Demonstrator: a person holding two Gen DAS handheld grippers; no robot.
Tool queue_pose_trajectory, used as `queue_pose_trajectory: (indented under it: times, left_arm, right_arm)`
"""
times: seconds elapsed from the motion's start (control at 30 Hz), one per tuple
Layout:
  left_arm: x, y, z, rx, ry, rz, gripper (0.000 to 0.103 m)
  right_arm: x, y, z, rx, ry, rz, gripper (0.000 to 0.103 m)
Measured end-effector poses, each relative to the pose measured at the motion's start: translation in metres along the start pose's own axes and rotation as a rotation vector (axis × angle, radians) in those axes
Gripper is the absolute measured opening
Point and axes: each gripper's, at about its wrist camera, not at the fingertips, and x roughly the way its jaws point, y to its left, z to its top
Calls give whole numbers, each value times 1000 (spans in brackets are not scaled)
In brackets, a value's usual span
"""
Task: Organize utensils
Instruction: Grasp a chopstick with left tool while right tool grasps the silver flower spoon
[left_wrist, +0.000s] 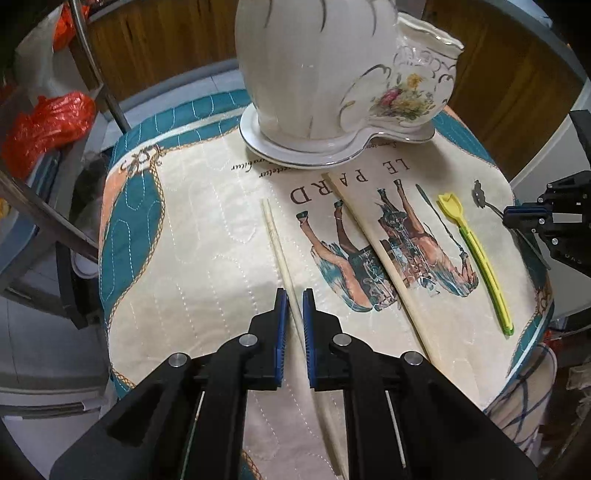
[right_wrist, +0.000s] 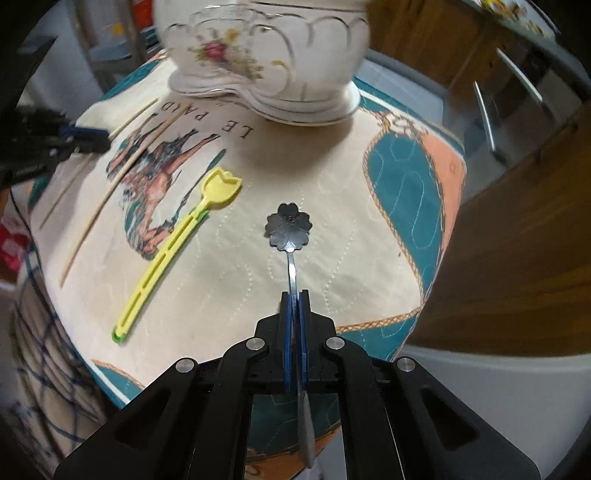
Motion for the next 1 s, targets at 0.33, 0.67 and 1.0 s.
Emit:
queue_pose_trajectory:
  times: [0.33,0.67,1.0]
  left_arm:
    - [9,-2,20,112,169,27,9]
    - [7,-2,14,105,113,20,6]
    - [-22,12,-7,-12,-110,-59,4]
  right_arm:
    - [8,-1,19,24,141,-2,6]
    - [10,7,20,5,112,-24,5]
    - [-26,-10,9,87,-116,68,4]
